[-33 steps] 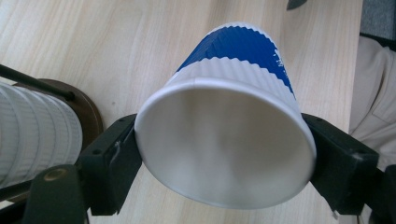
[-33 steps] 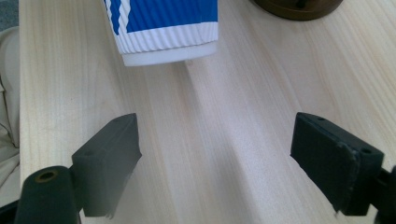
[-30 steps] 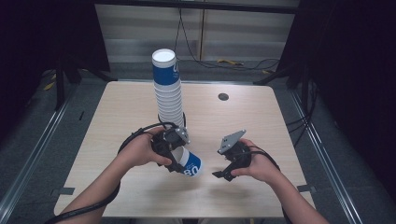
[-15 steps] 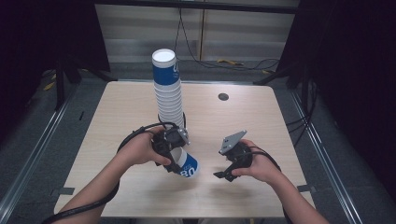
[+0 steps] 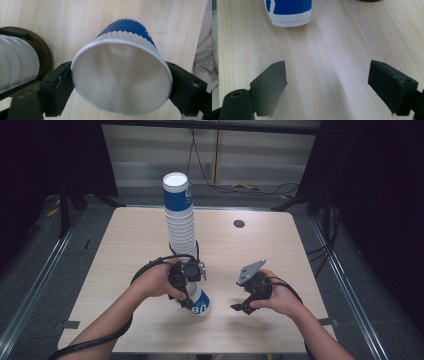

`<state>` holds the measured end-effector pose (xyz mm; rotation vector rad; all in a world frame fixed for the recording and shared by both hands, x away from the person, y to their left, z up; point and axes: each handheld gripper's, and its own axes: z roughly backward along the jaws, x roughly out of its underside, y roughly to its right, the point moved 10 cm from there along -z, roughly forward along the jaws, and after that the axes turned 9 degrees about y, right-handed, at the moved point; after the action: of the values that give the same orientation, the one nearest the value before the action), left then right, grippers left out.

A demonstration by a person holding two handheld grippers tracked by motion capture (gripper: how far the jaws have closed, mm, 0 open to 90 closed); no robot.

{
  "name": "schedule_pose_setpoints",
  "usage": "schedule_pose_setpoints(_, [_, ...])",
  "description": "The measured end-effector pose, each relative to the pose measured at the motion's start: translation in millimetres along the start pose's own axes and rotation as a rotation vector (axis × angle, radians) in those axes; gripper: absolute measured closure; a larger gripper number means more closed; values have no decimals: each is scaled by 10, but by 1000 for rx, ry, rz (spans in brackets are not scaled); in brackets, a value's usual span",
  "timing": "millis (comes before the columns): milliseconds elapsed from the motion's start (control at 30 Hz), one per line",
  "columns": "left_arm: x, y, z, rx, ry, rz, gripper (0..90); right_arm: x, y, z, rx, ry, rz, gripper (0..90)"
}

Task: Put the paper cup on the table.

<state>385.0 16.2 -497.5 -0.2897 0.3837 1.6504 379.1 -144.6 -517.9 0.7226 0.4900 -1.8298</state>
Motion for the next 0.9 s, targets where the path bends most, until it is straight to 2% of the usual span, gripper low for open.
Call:
schedule_pose_setpoints(167, [-46, -9, -27, -4, 11, -10, 149, 40, 7, 14, 5, -6, -4, 148])
schedule_pose_setpoints(400, [-167, 12, -77, -10, 89, -61, 142, 44, 20, 41, 13, 0, -5, 148])
schedule_pose_setpoints(667, [-212, 14, -126, -14, 165, -61, 135, 41, 21, 63, 17, 1, -10, 148])
schedule_pose_setpoints(733, [-209, 1, -136, -13, 178, -69, 133, 51, 28, 67, 21, 0, -11, 148])
schedule_pose_setpoints(900, [-169, 11, -209, -11, 199, -52, 129, 64, 15, 68, 17, 7, -15, 148])
